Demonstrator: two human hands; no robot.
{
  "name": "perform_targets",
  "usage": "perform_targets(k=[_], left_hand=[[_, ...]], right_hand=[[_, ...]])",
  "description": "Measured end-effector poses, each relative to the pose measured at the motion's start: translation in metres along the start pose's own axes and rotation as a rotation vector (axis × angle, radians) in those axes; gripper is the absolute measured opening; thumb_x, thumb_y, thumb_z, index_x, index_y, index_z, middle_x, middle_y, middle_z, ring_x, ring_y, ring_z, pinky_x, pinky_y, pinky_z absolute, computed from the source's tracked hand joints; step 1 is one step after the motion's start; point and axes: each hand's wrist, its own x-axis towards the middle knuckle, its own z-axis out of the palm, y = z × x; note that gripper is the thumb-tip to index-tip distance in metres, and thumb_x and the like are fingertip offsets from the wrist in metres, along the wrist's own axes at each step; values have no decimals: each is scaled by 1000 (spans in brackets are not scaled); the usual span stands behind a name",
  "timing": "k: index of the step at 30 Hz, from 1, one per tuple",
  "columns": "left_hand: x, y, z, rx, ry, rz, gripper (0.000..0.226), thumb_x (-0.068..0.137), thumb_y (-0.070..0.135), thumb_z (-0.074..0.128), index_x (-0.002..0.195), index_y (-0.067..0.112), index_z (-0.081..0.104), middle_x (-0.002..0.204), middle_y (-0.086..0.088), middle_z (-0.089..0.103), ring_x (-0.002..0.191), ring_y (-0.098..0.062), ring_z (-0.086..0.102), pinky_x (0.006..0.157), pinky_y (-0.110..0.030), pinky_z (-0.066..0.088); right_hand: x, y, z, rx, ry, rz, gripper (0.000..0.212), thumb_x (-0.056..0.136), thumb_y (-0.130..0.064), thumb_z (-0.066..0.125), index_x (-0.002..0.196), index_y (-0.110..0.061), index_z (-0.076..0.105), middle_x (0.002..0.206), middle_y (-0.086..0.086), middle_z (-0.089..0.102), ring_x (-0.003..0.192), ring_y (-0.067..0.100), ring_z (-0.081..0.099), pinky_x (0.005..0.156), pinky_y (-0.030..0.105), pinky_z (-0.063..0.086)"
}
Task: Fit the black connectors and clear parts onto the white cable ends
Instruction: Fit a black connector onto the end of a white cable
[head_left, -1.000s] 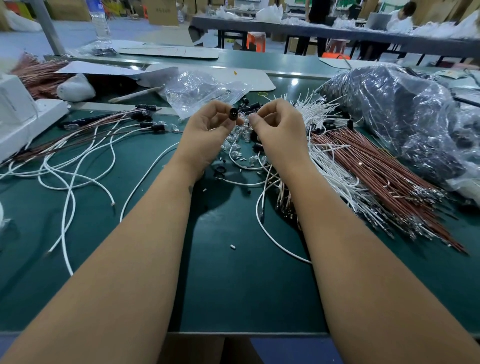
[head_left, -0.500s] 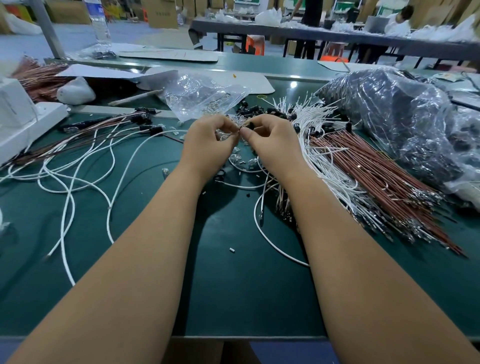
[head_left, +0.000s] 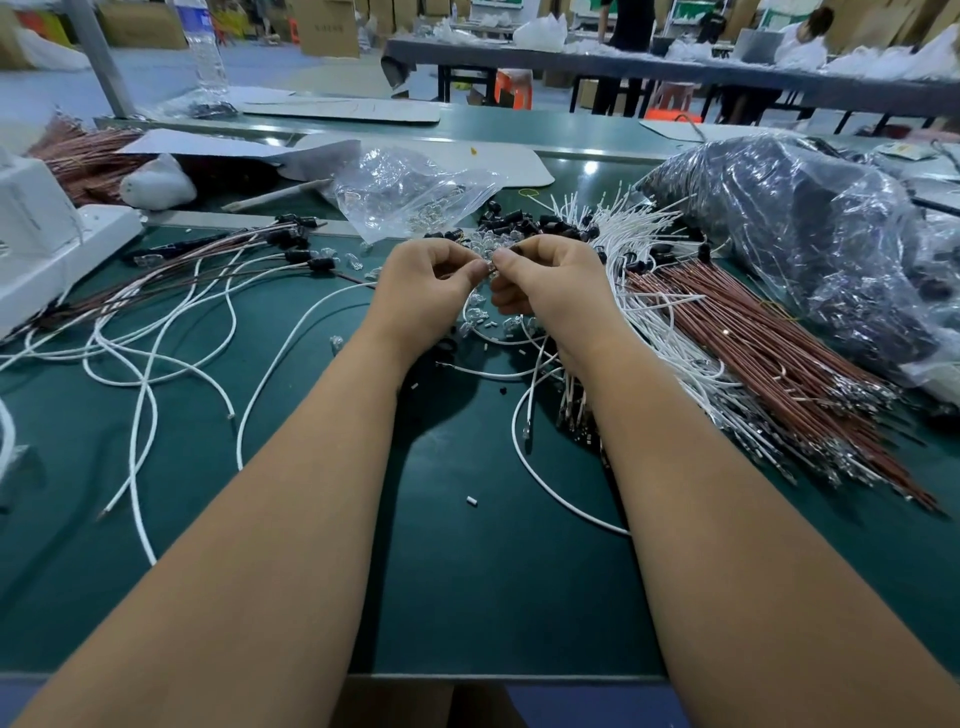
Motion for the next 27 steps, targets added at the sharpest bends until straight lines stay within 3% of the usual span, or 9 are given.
perform_targets(k=[7, 10, 12, 19, 24, 27], left_hand=[[-1, 0, 1, -10, -23, 9, 11, 90, 15, 66, 80, 10, 69, 57, 7, 53, 45, 3, 40, 49, -11, 33], [-2, 3, 1, -28, -9, 7, 10, 89, 15, 67, 86, 6, 71, 67, 1, 63, 56, 2, 49, 56, -12, 41], [-2, 6, 1, -35, -4, 4, 10, 89, 15, 67, 90, 7, 72, 74, -1, 67, 62, -1, 55, 62, -12, 44], [-2, 5, -1, 85, 38, 25, 9, 87, 14, 66, 90, 10, 73, 67, 1, 62, 59, -8, 51, 62, -20, 43], [-3, 9, -2, 13, 38, 27, 9, 86, 12, 67, 91, 10, 74, 66, 8, 64, 53, 5, 52, 56, -8, 40], [-3, 10, -1, -40, 41, 14, 8, 86, 10, 68, 90, 9, 74, 66, 7, 64, 51, 6, 51, 56, -9, 40]], right_hand=[[-2, -2, 4, -19, -13, 13, 14, 91, -5, 62, 92, 10, 64, 67, 10, 64, 56, 16, 62, 55, 23, 54], [-2, -1, 4, -8, -7, 26, 15, 92, -5, 62, 94, 9, 63, 69, 10, 64, 56, 15, 63, 57, 24, 55], [-2, -2, 3, 8, -1, 34, 15, 92, -6, 61, 95, 9, 63, 70, 10, 64, 58, 16, 63, 58, 25, 55], [0, -2, -4, 108, 66, 54, 11, 93, -8, 60, 82, -6, 62, 69, 7, 64, 56, 13, 61, 57, 24, 54], [1, -1, -3, 96, 21, 56, 15, 92, -9, 61, 77, -6, 62, 69, 8, 64, 56, 13, 61, 59, 26, 56], [1, 0, -4, 110, 11, 52, 15, 92, -9, 63, 77, -6, 63, 69, 8, 64, 57, 14, 61, 60, 27, 55]])
